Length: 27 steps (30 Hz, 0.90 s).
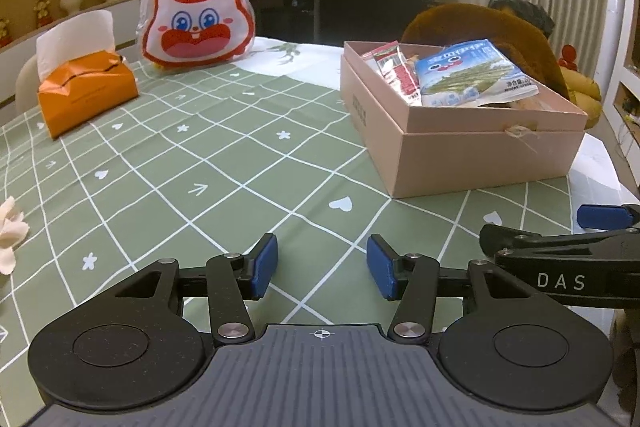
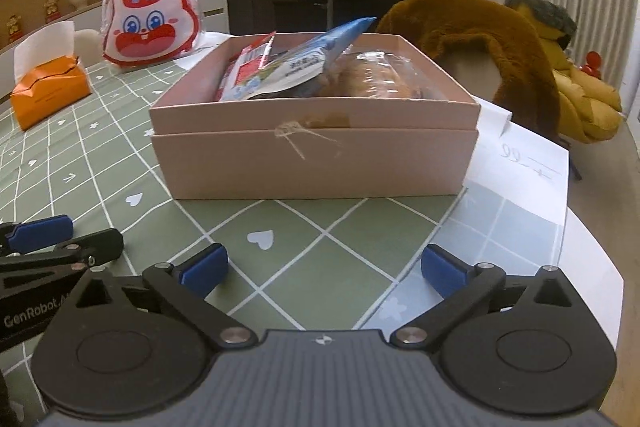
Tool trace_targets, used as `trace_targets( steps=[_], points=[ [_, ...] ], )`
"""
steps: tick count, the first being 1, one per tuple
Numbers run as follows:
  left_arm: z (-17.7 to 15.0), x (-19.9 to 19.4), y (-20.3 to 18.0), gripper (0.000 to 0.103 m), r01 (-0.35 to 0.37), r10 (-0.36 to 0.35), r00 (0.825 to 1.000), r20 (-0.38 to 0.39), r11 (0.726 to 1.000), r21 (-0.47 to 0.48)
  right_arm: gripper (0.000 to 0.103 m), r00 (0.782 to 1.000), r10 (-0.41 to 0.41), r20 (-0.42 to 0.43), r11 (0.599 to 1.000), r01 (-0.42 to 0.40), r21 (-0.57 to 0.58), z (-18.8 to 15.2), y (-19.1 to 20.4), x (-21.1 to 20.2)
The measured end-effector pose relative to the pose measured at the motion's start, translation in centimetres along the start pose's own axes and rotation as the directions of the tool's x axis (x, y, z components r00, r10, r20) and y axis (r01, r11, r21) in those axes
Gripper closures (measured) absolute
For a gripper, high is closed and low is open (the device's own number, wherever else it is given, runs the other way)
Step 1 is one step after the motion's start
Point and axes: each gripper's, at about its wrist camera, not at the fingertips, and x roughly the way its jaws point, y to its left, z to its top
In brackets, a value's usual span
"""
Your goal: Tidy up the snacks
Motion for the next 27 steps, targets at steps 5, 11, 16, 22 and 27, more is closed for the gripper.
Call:
trace_targets(
  steps=[5,11,16,22,27],
  points=[
    [-0.03,0.00,0.14,0.047,0.001,-0.001,1.000,0.001,1.000,-0.001,0.000,1.000,0.000,0.000,1.000,0.000,0.000,-0.02,-0.01,0.01],
    [-0.03,0.02,0.17,0.047,0.001,-0.001,1.000,0.001,1.000,-0.001,0.000,1.000,0.000,0.000,1.000,0.000,0.000,-0.02,0.02,0.01],
    [-0.02,0.03,0.17,0.047,0.001,-0.001,1.000,0.001,1.000,-0.001,0.000,1.000,0.000,0.000,1.000,0.000,0.000,-0.02,0.03,0.01],
    [-0.01,0.06,0.17,0.047,0.001,-0.001,1.000,0.000,1.000,-0.001,0.000,1.000,0.000,0.000,1.000,0.000,0.000,-0.02,0.03,0.01],
    [-0.01,0.06,0.14,0.047,0.001,-0.001,1.000,0.000,1.000,-0.001,0.000,1.000,0.000,0.000,1.000,0.000,0.000,-0.03,0.03,0.02]
  ],
)
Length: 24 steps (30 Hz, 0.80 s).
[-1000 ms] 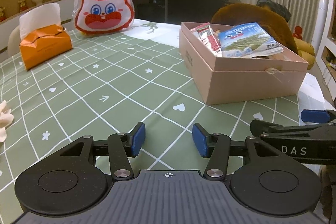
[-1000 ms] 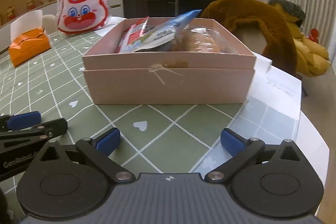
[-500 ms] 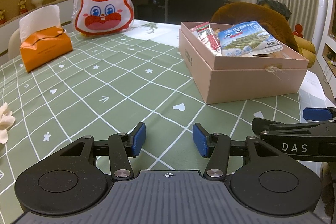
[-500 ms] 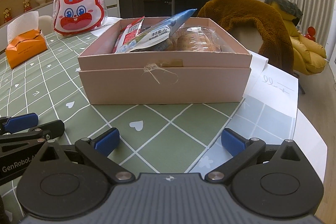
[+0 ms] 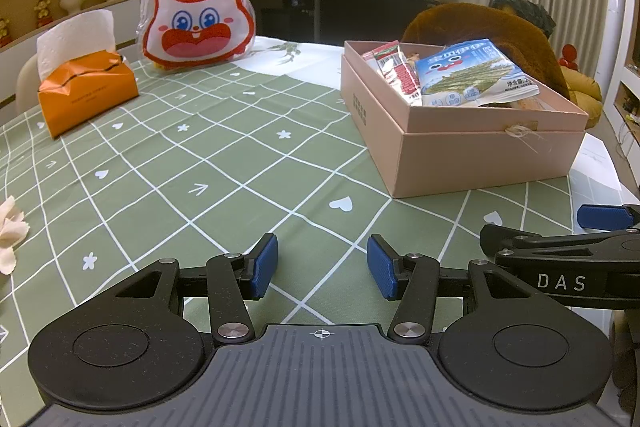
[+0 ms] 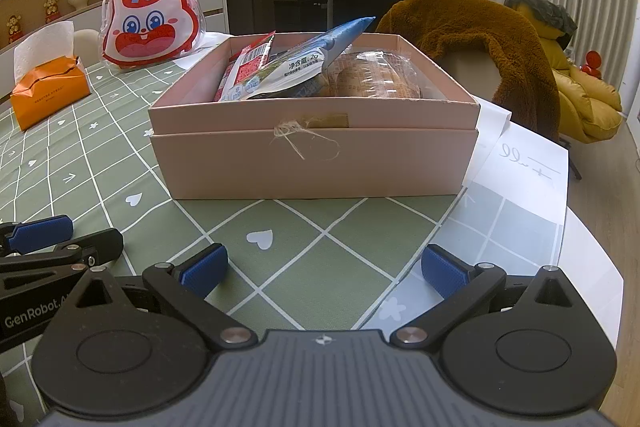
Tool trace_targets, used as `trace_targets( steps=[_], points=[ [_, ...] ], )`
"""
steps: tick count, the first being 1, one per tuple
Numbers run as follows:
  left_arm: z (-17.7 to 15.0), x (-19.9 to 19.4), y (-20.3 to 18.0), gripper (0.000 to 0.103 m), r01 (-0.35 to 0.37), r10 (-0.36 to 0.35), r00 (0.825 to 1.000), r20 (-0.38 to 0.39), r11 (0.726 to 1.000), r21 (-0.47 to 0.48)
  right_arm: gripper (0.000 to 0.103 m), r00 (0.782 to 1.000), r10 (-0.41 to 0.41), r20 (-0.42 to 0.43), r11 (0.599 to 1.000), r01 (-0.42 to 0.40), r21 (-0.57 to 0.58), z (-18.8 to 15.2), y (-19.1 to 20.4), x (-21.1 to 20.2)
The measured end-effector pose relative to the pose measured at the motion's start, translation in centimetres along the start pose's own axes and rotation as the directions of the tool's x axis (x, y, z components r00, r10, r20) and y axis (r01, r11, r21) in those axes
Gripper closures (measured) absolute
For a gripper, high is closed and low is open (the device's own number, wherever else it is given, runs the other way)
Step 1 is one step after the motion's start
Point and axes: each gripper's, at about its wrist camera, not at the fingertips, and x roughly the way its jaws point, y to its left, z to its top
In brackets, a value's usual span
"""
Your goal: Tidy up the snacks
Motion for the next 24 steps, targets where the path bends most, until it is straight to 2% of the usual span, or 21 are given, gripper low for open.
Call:
trace_targets(
  steps=[24],
  points=[
    [-0.08,0.05,0.02,0.049,0.006,-0.006,1.000,0.001,1.000,0.008,0.000,1.000,0.000,0.000,1.000,0.000,0.000,-0.01,0.01,0.03]
  ],
)
